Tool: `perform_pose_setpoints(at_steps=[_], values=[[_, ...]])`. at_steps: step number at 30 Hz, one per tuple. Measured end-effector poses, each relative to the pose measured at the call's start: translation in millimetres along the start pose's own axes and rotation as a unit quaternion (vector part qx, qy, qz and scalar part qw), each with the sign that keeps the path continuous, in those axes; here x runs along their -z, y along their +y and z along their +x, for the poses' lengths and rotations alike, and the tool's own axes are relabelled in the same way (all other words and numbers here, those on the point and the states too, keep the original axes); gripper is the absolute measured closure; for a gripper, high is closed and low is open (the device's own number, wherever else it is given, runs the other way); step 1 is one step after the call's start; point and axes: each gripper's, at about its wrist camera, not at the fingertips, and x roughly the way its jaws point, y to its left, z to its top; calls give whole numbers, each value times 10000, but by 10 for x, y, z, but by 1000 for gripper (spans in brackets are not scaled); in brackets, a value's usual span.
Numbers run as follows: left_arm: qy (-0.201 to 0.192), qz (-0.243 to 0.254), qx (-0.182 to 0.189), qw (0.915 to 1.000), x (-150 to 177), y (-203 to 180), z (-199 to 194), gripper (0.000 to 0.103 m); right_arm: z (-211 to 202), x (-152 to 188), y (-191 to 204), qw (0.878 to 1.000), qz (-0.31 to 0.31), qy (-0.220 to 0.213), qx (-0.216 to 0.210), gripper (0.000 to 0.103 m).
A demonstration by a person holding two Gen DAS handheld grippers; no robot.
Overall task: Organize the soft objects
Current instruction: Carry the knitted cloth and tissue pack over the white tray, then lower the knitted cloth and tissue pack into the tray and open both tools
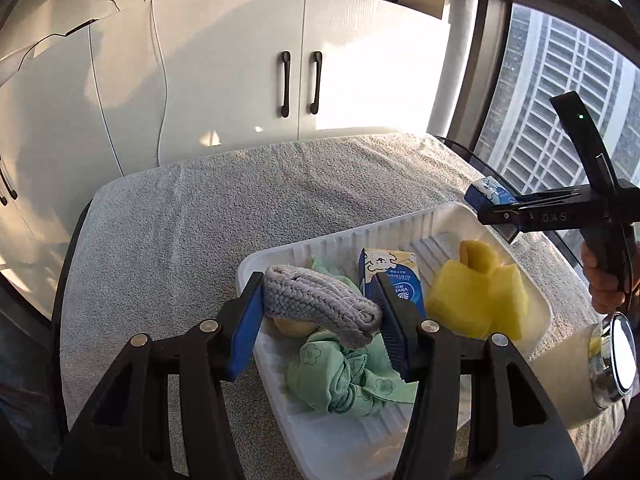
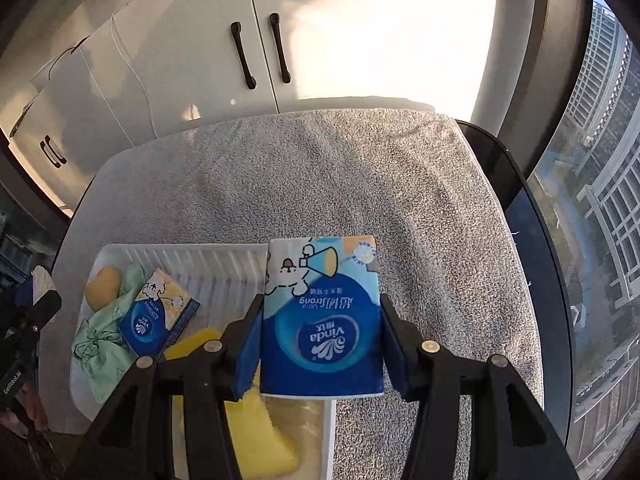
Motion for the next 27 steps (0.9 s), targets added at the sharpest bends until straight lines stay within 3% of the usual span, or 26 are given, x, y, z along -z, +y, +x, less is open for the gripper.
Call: perform_pose_setpoints(at_steps=[5,10,13,20,23,27], values=[[371,436,596,9966,-24,-245,141,52,191,-64,287,9986,-484,205,-85,48],[785,1030,771,9886,101,-479,284,52,323,-18,404,9963,-816,244,-130,48],[1015,960,1043,9847,119,-496,355,52,421,-11,406,9960,-796,397,-109,48],[1442,786,951,9818,94,-488,519,50,516,60,469,9943,-919,535,-36,47],[1614,758,1002,9789,58,-511,570,41,500,81,499,9938,-973,546,-19,47],[1680,828,934,9778,32,-541,589,40,462,110,541,9917,-1148,579,46,38]])
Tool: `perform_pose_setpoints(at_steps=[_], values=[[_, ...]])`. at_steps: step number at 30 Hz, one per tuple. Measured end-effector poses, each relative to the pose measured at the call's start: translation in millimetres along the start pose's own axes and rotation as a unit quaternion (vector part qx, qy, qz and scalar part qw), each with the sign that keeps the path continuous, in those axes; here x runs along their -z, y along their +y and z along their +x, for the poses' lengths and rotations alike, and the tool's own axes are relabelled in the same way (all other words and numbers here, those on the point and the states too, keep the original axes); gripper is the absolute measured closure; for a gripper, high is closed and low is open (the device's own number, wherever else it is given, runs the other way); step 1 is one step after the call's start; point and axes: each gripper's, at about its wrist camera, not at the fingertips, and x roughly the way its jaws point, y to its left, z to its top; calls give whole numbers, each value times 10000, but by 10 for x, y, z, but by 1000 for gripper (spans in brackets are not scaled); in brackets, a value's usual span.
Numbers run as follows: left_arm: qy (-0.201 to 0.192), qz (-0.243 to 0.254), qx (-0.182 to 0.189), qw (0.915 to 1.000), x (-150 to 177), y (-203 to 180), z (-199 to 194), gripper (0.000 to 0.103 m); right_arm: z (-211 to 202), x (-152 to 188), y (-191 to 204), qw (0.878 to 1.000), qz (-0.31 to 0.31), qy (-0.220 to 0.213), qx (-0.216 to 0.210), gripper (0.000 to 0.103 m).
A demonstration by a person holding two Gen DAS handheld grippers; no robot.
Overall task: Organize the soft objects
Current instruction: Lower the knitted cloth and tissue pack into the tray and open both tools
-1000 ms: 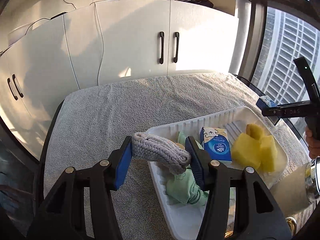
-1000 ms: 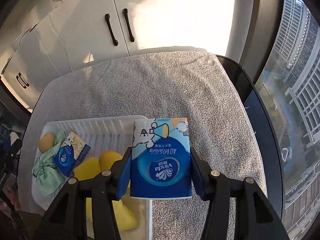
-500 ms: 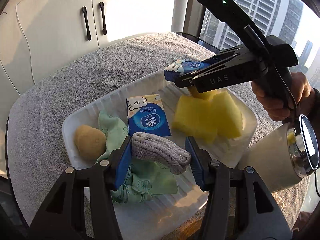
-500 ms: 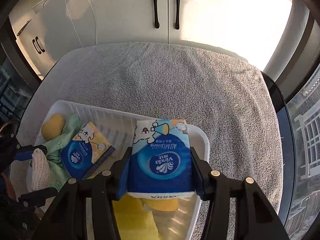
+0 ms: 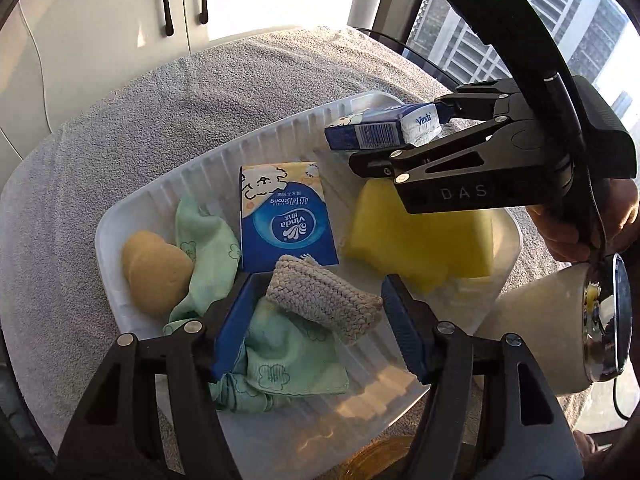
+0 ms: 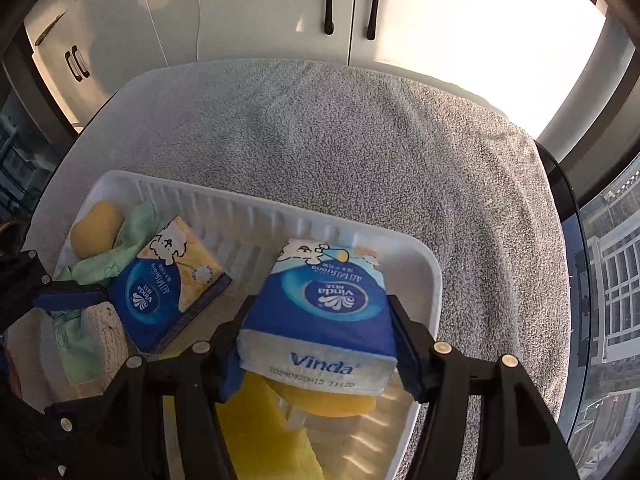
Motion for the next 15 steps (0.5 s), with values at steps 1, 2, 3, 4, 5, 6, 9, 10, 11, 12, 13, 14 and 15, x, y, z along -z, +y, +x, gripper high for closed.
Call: perform_pose_setpoints(at_steps=[1,2,3,4,5,6,9,10,11,12,13,14,15], values=[[-29,26,-31,10000,9,-6,-3,40,-23,13,18,10000,-50,-31,29,38],[-49,43,-18,10000,16,-9,-11,40,-56,26,23,9999,-74,-81,29,38],[-89,43,-12,10000,13,-11,-21,40,-88,36,19,9999,-74,-114,21,36],[-143,40,-29,9999,8,-9,-36,40,-132,45,11,9999,-58,-148,5,34],[-201,32,-27,9998,12,-4,-64,40,-173,54,-5,9998,-29,-204,-29,33],[-280,-4,-38,9996,13,8,-98,40,-212,54,-30,9997,1,-250,-57,32],[-559,-228,-47,9982,70,107,-278,40,-320,68,-112,9993,106,-350,-84,32],[-678,-335,-90,9971,78,144,-332,40,-353,84,-142,9991,155,-380,-100,32],[-841,-460,-165,9953,93,189,-402,40,-383,98,-184,9988,222,-413,-125,32],[-971,-597,-247,9932,108,242,-459,40,-414,117,-227,9984,298,-451,-155,32],[-1061,-764,-309,9909,125,306,-503,40,-443,131,-272,9980,373,-481,-183,31],[-1119,-921,-321,9889,155,375,-546,40,-473,154,-312,9976,440,-498,-216,31],[-1166,-1061,-310,9870,186,436,-581,40,-502,180,-355,9970,517,-516,-270,31]])
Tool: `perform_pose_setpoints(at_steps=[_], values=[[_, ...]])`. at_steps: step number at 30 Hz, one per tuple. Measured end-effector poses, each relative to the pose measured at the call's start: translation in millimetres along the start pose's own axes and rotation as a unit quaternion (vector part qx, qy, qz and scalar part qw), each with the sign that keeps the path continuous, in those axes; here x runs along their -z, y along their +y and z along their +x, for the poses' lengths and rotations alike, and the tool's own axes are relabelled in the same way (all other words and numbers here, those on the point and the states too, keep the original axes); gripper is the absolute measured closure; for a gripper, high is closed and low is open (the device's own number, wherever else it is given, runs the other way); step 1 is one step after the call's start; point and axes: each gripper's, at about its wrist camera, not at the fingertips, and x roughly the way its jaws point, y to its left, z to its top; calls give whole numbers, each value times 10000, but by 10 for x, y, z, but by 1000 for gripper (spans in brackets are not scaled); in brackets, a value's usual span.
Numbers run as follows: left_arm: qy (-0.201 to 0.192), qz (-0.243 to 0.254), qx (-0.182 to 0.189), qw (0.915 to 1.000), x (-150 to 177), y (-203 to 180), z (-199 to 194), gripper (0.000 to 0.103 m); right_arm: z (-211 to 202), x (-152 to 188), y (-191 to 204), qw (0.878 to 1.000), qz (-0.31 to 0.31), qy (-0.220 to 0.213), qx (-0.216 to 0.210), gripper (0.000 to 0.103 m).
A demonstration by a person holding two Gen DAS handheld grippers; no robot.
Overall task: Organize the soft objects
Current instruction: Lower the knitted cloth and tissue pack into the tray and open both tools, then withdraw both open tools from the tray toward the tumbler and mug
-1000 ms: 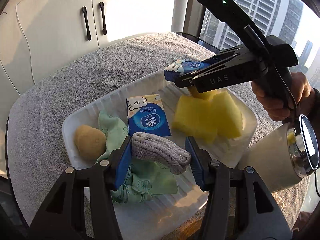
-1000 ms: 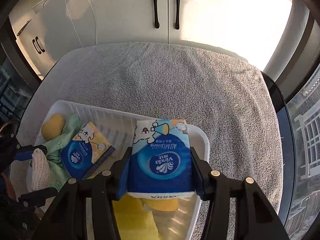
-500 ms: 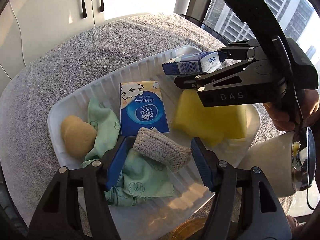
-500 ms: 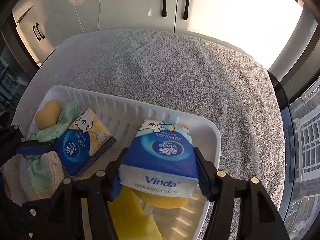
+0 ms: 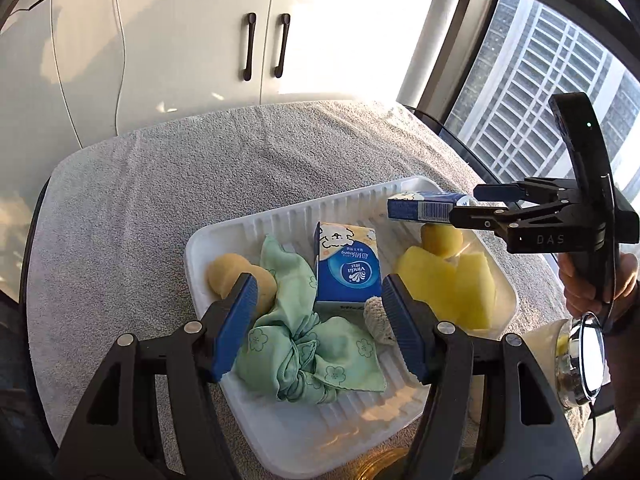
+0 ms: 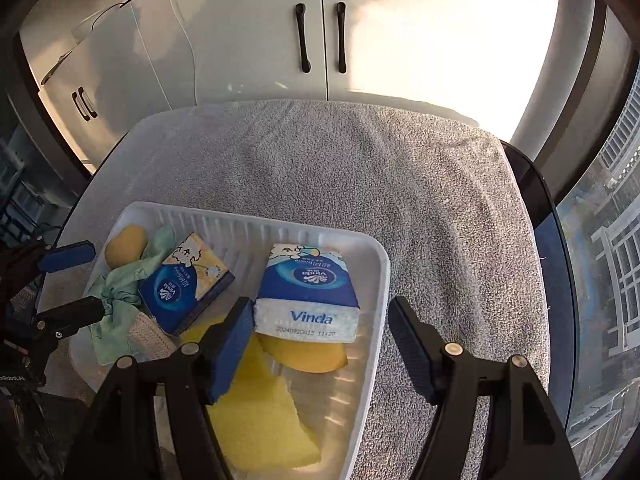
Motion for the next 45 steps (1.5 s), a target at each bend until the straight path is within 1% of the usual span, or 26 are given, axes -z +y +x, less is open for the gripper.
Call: perform_pose_setpoints(at_steps=[4,8,9,12,15,16,21,23,25,26,28,31,34,37,40,43,45], values=[[-218,-507,-75,9985,83,255,-181,40,-147,89,-151,9997,235,-79,-81,31],[-421,-725,-344,9959,202,381,-329,40,-299,219,-249,9993,347,-164,-44,31],[-459,-748,-463,9951,239,406,-368,40,-328,264,-283,9991,380,-193,-5,31],[-543,-800,-989,9904,368,470,-471,40,-381,362,-394,9984,494,-233,151,31],[-518,-757,-1654,9820,545,570,-537,40,-398,476,-540,9973,643,-200,278,31],[-491,-752,-1820,9792,611,606,-547,40,-405,523,-590,9971,676,-185,304,31],[-346,-811,-2243,9705,1024,785,-664,40,-485,878,-859,9949,860,-109,509,31],[-392,-916,-2227,9698,1197,818,-761,40,-539,1044,-961,9940,966,-112,505,31],[-479,-897,-2242,9692,1372,800,-868,40,-594,1216,-1038,9930,1035,-134,551,31],[-538,-788,-2322,9680,1457,769,-916,40,-620,1305,-1067,9927,1051,-129,583,31],[-603,-650,-2560,9626,1604,733,-1003,40,-665,1487,-1112,9922,1051,-124,654,31],[-616,-584,-2614,9615,1807,681,-1109,40,-731,1779,-1156,9913,1076,-90,755,31],[-653,-531,-2529,9638,2006,562,-1212,40,-812,2068,-1152,9908,1152,-57,706,31],[-639,-458,-2472,9658,2218,397,-1280,40,-914,2327,-1054,9917,1161,-69,550,31],[-604,-463,-2303,9701,2428,235,-1330,40,-1050,2572,-872,9930,1041,-144,537,31],[-520,-342,-2249,9724,2593,37,-1367,40,-1188,2791,-668,9941,939,-242,486,31],[-450,-274,-2109,9761,2691,-92,-1391,40,-1261,2931,-529,9950,867,-264,421,31]])
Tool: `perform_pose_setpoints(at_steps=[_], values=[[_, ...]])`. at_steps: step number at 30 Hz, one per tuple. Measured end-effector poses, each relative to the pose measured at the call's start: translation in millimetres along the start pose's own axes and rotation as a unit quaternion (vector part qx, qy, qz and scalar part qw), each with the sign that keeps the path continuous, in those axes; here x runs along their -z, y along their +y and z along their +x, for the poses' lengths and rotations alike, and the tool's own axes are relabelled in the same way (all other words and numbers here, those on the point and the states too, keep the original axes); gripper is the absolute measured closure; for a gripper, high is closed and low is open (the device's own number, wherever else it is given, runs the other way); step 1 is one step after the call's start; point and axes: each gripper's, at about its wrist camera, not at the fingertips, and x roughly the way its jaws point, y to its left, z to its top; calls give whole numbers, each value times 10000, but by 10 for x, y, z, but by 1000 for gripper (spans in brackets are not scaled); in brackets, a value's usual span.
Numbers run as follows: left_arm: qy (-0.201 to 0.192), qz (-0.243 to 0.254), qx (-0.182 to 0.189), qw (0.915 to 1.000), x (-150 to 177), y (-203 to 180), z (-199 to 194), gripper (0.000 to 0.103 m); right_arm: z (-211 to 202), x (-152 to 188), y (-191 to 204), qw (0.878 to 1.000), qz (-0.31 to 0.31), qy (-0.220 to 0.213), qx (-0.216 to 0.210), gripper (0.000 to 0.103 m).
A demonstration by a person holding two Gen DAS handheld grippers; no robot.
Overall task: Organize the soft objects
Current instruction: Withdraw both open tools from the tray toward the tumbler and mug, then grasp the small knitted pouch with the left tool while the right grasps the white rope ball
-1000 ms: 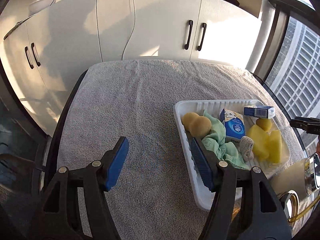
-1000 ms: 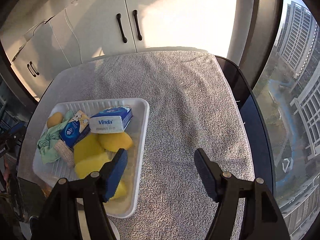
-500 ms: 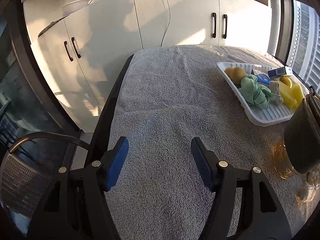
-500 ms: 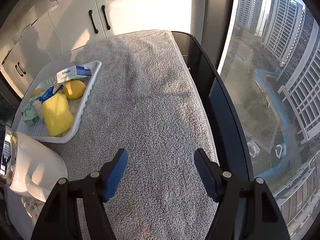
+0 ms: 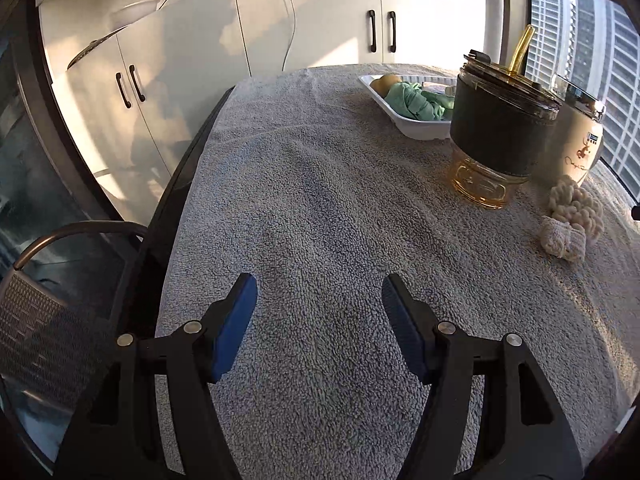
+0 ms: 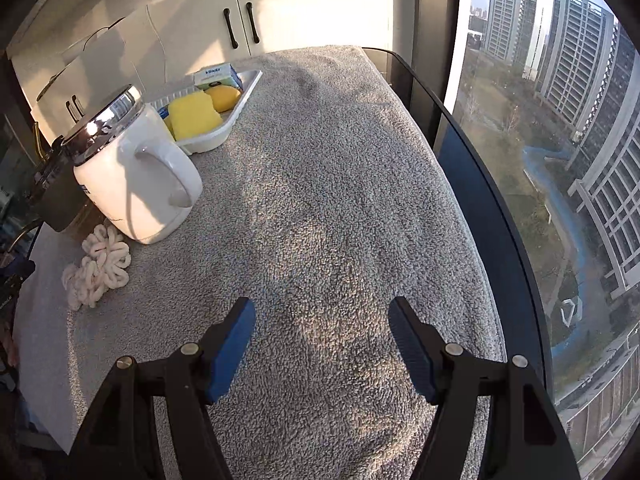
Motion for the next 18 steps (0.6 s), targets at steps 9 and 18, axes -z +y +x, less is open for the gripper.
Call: perform_pose_setpoints(at_steps=[9,18], values=[[-115,-4,903,9958,121,-516,-322,39,-256,472,654,9975,-332,42,-627,31],[-307,703,1537,9851,-125,-1318,-320,39,-248,435,1334,9914,-837,28,-1002,31]])
